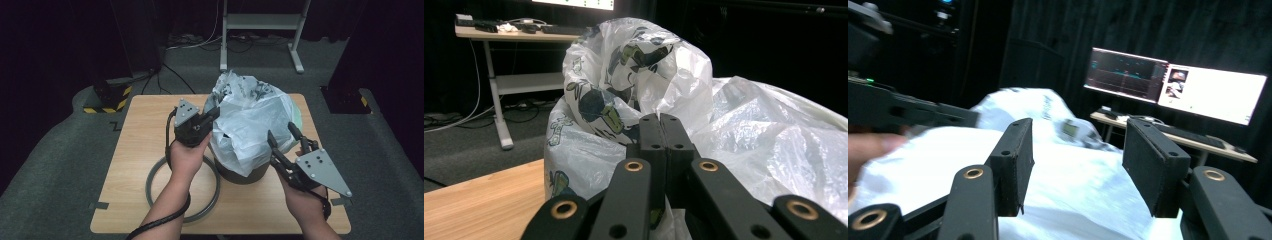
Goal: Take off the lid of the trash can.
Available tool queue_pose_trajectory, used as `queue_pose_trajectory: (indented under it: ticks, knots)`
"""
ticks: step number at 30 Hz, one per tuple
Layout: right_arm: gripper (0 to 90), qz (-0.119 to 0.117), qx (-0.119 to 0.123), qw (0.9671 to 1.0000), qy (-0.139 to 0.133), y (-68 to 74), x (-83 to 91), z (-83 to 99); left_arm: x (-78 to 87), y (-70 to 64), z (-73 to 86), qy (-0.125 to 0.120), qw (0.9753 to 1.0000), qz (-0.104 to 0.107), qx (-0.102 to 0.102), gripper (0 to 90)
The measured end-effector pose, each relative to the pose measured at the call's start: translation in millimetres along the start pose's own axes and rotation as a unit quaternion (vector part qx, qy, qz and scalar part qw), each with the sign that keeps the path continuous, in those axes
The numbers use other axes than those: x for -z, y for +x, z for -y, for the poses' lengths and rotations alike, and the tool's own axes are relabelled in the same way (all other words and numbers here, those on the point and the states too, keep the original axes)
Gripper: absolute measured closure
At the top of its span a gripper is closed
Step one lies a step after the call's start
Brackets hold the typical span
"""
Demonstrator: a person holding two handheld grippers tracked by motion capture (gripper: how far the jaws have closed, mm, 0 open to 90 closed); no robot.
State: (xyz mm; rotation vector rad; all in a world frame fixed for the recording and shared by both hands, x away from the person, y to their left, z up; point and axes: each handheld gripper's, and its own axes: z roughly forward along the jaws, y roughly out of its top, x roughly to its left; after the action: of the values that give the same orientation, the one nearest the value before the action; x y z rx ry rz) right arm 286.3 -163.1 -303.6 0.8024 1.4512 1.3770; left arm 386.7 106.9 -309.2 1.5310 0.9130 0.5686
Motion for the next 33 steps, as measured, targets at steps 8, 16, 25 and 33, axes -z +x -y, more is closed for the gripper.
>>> queue_pose_trajectory:
  ticks: [8,16,25,33]
  knots:
    - [43.3,0.037,-0.01,0.999,0.024,-37.1,10.1,15.6,0.2,1.6,-3.2,-0.013,0.9999,-0.004,0.009,89.6]
    - [41.4,0.06,-0.012,0.9962,0.062,-58.4,13.2,40.7,-1.2,3.0,-10.4,-0.032,0.9994,-0.005,0.013,89.8]
    - [35.6,0.052,-0.01,0.9927,0.108,-62.1,10.8,74.0,-1.5,0.7,-19.2,-0.049,0.9988,-0.002,0.01,89.8]
    - [31.8,0.041,-0.009,0.9864,0.159,-61.8,1.3,108.1,-2.5,-0.8,-22.9,-0.066,0.9977,-0.001,0.015,89.9]
